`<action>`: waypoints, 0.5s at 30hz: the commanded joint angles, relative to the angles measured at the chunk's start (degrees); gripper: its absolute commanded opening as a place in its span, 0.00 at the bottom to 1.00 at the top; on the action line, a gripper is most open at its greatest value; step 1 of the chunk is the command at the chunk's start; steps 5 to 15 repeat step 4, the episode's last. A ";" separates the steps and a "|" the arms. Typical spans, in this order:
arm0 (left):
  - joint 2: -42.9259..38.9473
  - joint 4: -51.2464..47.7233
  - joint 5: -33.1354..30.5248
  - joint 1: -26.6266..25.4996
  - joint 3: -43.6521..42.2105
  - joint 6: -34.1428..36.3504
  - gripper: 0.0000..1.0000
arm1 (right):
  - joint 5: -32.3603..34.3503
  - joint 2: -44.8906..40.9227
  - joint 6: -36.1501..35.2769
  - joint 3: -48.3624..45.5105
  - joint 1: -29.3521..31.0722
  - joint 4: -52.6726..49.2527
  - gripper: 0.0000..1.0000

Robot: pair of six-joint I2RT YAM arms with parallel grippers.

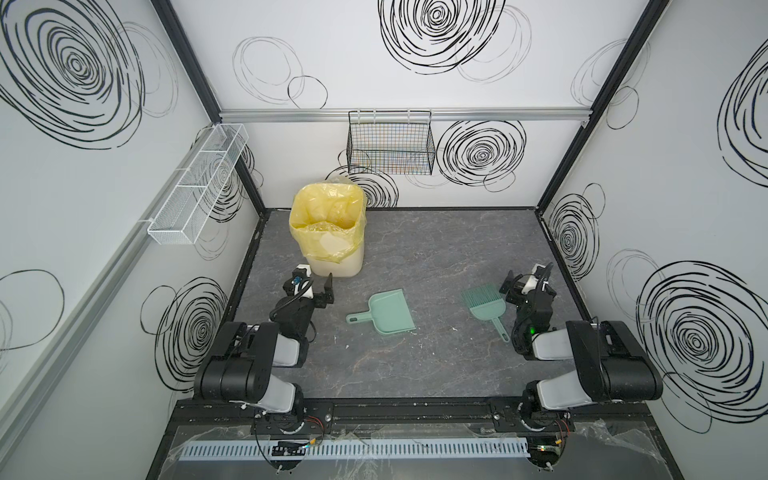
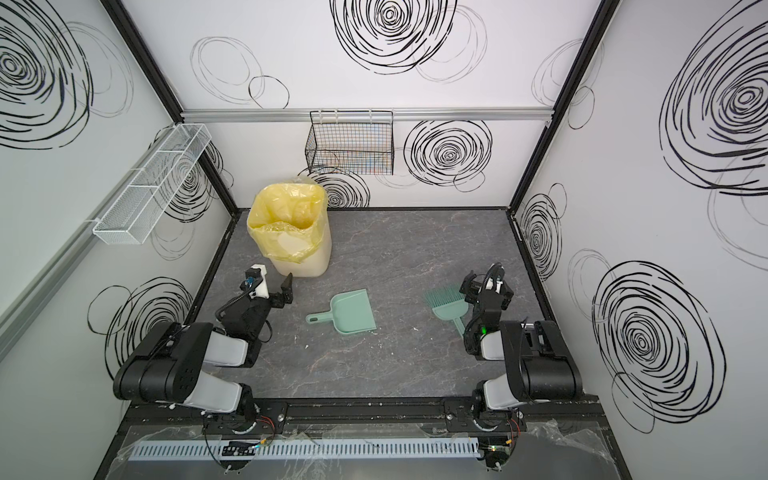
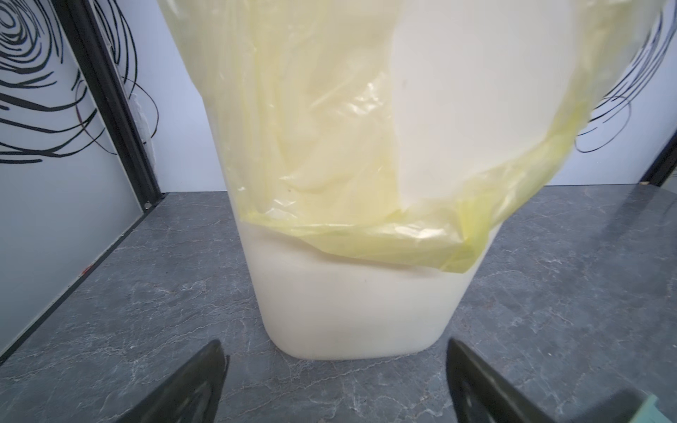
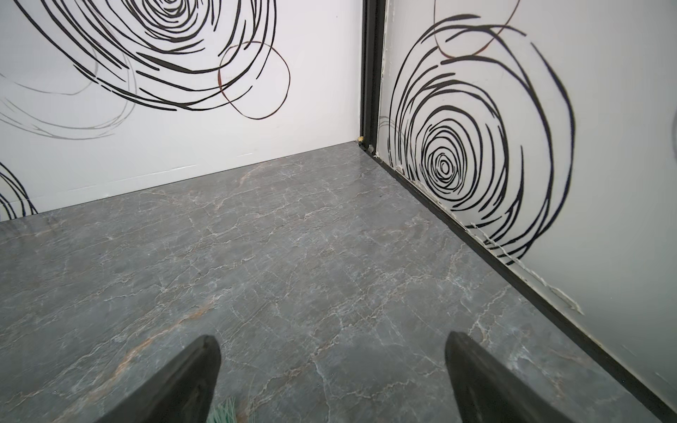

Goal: Sweep away the paper scraps from the table

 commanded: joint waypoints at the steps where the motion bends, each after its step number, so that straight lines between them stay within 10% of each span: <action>1: -0.67 1.85 -2.91 -1.23 1.30 1.34 0.96 | 0.69 -0.31 -1.06 0.77 0.25 1.09 1.00; 15: -0.65 1.98 -2.91 -1.22 1.21 1.28 0.96 | 0.63 -0.34 -1.04 0.77 0.25 1.13 1.00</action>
